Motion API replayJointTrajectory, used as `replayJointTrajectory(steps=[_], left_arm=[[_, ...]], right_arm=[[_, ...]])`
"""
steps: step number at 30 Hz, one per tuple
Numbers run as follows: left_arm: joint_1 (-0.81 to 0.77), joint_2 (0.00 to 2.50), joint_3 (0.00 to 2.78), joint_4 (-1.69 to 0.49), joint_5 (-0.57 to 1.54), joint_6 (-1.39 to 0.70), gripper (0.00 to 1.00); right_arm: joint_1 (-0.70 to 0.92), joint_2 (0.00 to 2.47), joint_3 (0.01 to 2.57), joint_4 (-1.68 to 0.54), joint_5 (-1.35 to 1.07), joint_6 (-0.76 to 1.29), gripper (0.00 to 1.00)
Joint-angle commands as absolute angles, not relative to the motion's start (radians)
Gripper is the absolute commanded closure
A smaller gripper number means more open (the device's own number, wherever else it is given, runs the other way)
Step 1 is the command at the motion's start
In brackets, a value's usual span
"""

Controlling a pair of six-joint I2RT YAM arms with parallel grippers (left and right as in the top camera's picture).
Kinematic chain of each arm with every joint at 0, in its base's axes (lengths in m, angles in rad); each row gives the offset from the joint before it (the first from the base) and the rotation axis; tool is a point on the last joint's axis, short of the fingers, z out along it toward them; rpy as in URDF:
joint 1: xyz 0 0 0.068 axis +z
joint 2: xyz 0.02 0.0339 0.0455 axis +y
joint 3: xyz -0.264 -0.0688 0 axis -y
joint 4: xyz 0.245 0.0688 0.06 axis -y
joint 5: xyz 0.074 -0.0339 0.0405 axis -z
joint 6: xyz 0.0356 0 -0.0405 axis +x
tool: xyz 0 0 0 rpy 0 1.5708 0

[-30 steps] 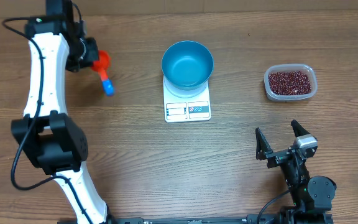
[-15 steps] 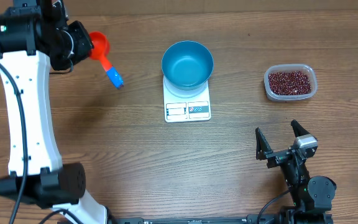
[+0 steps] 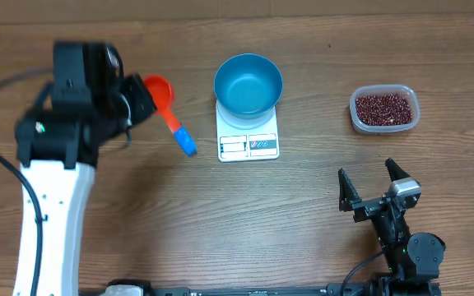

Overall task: Scoop item into bowl and weigh 150g on scale
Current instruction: 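Lift the red scoop with the left gripper toward the scale, then move the right gripper toward the scoop's blue handle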

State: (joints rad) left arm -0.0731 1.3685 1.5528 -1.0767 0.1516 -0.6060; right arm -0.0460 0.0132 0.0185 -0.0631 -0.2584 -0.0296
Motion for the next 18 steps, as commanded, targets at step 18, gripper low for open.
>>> replayJointTrajectory(steps=[18], left_arm=[[-0.184,1.353,1.032,-0.696,0.174,-1.098,0.96]], right_arm=[[-0.052,0.006,0.013,0.146,-0.763,0.322,0.0]])
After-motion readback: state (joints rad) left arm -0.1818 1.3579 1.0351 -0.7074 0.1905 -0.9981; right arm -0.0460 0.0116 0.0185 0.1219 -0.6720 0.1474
